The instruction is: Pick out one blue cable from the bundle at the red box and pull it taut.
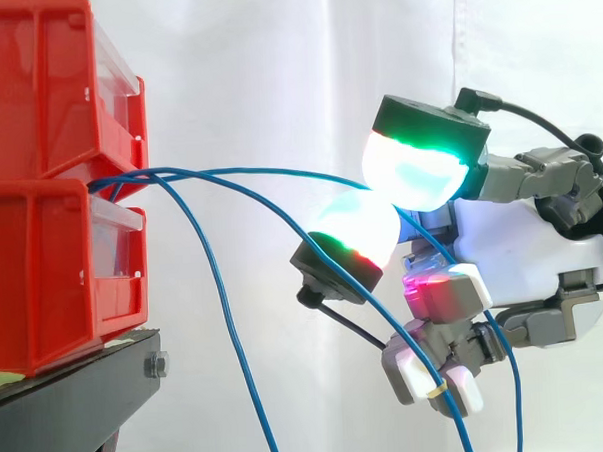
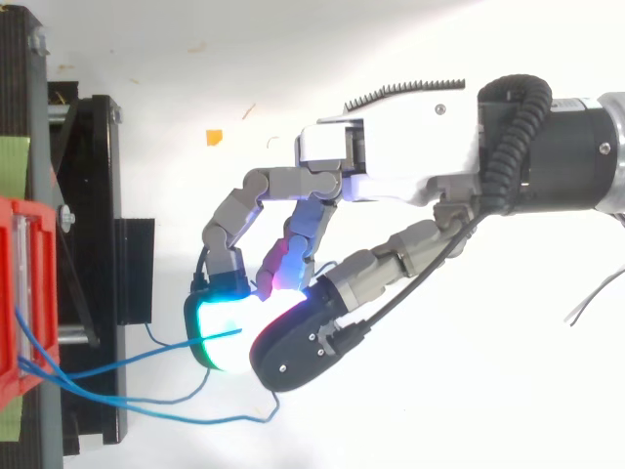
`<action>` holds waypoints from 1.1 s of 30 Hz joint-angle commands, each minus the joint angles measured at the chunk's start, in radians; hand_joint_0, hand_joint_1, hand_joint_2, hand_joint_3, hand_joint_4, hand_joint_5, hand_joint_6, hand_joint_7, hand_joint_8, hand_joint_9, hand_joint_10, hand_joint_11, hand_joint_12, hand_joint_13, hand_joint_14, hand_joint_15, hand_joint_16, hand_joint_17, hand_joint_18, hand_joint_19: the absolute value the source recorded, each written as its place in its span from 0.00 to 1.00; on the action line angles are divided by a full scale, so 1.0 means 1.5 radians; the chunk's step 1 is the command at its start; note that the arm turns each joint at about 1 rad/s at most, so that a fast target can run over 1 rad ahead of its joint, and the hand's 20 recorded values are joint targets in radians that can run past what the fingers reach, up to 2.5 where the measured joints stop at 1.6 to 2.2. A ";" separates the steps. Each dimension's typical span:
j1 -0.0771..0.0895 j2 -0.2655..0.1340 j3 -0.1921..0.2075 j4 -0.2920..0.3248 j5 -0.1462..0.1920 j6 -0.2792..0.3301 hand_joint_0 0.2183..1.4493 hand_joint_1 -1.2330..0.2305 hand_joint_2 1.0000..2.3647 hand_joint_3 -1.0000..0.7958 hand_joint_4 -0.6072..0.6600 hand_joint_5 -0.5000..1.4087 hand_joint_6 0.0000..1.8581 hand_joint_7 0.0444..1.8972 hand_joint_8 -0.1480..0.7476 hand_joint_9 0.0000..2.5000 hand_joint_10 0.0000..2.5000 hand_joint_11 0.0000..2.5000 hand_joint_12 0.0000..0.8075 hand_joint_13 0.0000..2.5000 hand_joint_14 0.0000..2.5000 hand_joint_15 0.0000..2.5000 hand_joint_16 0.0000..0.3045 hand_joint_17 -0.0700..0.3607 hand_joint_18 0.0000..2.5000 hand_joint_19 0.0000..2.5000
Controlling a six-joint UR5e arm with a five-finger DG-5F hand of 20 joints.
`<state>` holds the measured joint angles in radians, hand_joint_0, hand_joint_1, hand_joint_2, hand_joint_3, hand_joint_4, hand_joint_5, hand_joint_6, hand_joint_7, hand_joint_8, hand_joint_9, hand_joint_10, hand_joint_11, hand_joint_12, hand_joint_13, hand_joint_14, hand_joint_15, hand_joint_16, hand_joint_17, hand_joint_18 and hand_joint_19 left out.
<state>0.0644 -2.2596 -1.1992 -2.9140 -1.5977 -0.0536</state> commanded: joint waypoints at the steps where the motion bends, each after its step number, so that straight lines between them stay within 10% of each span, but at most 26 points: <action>1: 0.000 0.000 0.000 -0.001 0.000 -0.001 0.34 0.31 0.01 0.40 0.48 0.22 0.50 0.44 0.45 0.46 0.01 0.30 0.42 0.35 0.01 0.19 0.16 0.42 0.29 0.33; 33: 0.000 0.000 0.000 0.000 0.001 -0.003 0.33 0.34 0.01 0.39 0.47 0.22 0.51 0.43 0.47 0.46 0.01 0.30 0.42 0.35 0.01 0.19 0.16 0.42 0.29 0.33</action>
<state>0.0641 -2.2596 -1.1996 -2.9146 -1.5969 -0.0584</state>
